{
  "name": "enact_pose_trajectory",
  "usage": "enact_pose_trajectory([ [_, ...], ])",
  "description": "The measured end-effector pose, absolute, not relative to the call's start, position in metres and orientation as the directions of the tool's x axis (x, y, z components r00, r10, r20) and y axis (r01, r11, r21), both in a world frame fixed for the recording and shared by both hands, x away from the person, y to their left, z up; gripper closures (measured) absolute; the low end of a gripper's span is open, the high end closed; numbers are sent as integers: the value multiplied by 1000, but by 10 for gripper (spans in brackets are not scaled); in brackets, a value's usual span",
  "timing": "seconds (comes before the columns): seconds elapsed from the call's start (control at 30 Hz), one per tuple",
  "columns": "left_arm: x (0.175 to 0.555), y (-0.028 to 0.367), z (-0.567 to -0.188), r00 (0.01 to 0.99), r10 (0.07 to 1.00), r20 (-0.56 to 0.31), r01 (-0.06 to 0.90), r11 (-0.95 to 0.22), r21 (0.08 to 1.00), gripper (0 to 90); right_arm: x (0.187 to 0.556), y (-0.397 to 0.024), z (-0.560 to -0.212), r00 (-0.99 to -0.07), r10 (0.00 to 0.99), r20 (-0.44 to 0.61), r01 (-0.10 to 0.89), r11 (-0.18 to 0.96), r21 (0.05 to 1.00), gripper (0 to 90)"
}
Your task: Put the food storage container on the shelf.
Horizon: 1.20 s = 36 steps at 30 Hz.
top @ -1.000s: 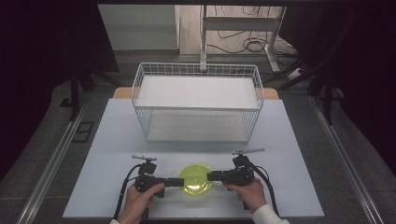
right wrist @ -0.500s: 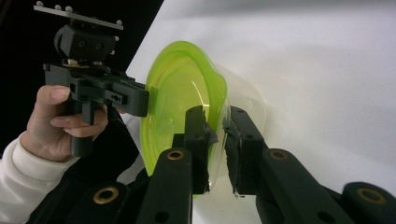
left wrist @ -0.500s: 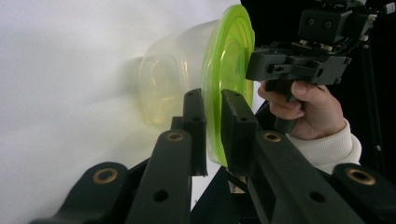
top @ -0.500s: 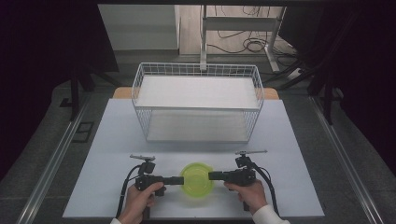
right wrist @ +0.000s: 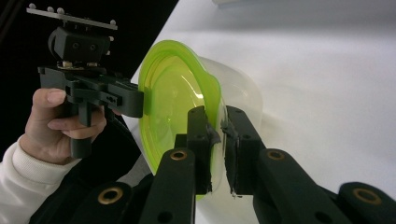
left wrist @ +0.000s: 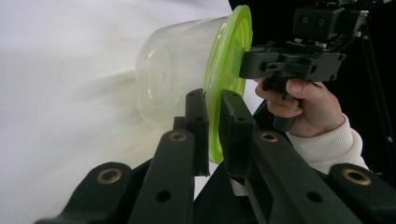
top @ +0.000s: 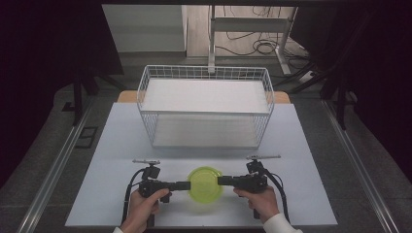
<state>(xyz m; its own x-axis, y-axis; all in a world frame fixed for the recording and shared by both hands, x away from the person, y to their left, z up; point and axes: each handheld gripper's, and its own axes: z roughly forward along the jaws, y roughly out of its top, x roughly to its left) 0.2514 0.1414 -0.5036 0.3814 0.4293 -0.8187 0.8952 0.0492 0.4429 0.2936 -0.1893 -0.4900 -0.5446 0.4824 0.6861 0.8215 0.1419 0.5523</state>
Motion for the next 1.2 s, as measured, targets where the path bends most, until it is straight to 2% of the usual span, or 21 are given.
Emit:
enact_pose_trajectory([
  [0.53, 263, 145, -477, 433, 416, -800, 869, 46, 494, 832, 296, -187, -458, -602, 480, 638, 770, 136, 623, 807],
  [1.2, 307, 150, -421, 503, 391, -770, 829, 34, 559, 832, 331, -185, -396, -651, 489, 581, 712, 129, 690, 807],
])
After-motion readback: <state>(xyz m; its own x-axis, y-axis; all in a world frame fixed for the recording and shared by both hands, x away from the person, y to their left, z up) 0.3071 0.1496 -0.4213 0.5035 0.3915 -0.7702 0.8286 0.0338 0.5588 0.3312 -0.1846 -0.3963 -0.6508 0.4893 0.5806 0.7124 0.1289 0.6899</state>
